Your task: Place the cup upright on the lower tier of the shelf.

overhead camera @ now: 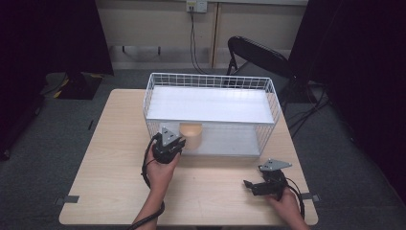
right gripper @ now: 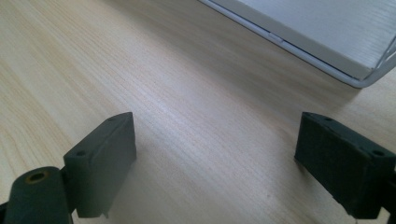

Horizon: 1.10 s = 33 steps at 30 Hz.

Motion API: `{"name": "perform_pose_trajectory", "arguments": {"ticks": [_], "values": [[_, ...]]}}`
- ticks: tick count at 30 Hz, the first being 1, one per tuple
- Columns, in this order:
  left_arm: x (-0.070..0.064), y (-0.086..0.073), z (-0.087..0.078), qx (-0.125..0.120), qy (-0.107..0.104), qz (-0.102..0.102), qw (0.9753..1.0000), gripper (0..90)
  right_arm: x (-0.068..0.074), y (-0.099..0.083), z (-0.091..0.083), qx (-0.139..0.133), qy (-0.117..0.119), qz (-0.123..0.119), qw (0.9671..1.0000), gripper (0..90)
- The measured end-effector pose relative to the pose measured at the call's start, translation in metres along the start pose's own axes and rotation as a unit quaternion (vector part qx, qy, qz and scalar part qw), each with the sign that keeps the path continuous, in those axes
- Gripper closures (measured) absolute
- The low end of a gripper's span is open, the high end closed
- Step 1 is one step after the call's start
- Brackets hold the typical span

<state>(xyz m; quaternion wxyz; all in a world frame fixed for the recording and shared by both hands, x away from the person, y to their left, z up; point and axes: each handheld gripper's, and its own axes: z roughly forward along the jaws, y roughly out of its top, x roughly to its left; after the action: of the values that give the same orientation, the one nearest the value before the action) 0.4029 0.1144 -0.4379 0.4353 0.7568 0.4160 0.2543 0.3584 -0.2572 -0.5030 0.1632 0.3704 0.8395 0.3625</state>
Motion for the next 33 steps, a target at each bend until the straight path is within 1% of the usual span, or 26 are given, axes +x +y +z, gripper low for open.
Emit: {"name": "perform_pose_trajectory", "arguments": {"ticks": [2, 4, 5, 7, 9, 10, 12, 14, 17, 20, 24, 27, 28, 29, 30, 33], "values": [[-0.001, 0.001, 0.003, 0.002, 0.003, 0.005, 1.0, 80.3, 0.0, 0.0, 0.0, -0.001, 0.001, 0.0, 1.0, 11.8], [-0.003, 0.001, 0.006, 0.002, 0.004, 0.003, 1.0, 80.3, 0.0, 0.0, 0.0, 0.0, 0.0, 0.0, 1.0, 11.8], [-0.003, 0.0, 0.007, 0.004, 0.008, 0.006, 0.9999, 80.3, 0.0, 0.0, 0.0, 0.0, 0.0, -0.001, 1.0, 11.8], [-0.005, -0.001, 0.01, 0.003, 0.01, 0.003, 0.9999, 80.3, 0.0, 0.0, 0.0, 0.0, 0.0, 0.0, 1.0, 11.8], [-0.006, -0.002, 0.013, 0.007, 0.015, 0.006, 0.9999, 80.3, 0.0, 0.0, 0.0, -0.001, 0.0, 0.0, 1.0, 11.8], [-0.007, -0.003, 0.014, 0.005, 0.016, 0.002, 0.9999, 80.3, 0.0, 0.0, 0.0, -0.001, 0.0, 0.0, 1.0, 11.8], [-0.006, -0.003, 0.015, 0.007, 0.019, 0.001, 0.9998, 80.3, 0.0, 0.0, 0.0, -0.002, 0.0, 0.0, 1.0, 11.8], [-0.006, -0.004, 0.017, 0.003, 0.019, -0.007, 0.9998, 80.3, 0.0, 0.0, 0.0, -0.001, 0.0, 0.0, 1.0, 11.8], [-0.004, -0.004, 0.019, 0.0, 0.019, -0.009, 0.9998, 80.3, 0.0, 0.0, 0.0, -0.002, 0.0, 0.0, 1.0, 11.8], [-0.004, -0.006, 0.021, -0.007, 0.019, -0.024, 0.9995, 80.2, 0.0, 0.0, 0.0, -0.002, 0.0, 0.0, 1.0, 11.8], [-0.003, -0.006, 0.025, -0.014, 0.02, -0.032, 0.9992, 80.1, 0.0, 0.0, 0.0, -0.001, 0.0, 0.0, 1.0, 11.8], [-0.003, -0.006, 0.026, -0.016, 0.021, -0.032, 0.9991, 80.0, 0.0, 0.0, 0.0, -0.002, 0.0, 0.0, 1.0, 11.8], [-0.003, -0.006, 0.027, -0.018, 0.022, -0.039, 0.9988, 80.0, 0.0, 0.0, 0.0, -0.001, 0.0, 0.0, 1.0, 11.8], [-0.003, -0.005, 0.027, -0.018, 0.022, -0.04, 0.9988, 80.0, 0.0, 0.0, 0.0, -0.002, 0.0, 0.0, 1.0, 11.8], [-0.002, -0.006, 0.027, -0.015, 0.023, -0.035, 0.999, 79.9, 0.0, 0.0, 0.0, -0.001, 0.0, 0.0, 1.0, 11.8], [-0.003, -0.005, 0.027, -0.011, 0.023, -0.031, 0.9992, 79.8, 0.0, 0.0, 0.0, -0.002, 0.0, 0.0, 1.0, 11.8]]}}
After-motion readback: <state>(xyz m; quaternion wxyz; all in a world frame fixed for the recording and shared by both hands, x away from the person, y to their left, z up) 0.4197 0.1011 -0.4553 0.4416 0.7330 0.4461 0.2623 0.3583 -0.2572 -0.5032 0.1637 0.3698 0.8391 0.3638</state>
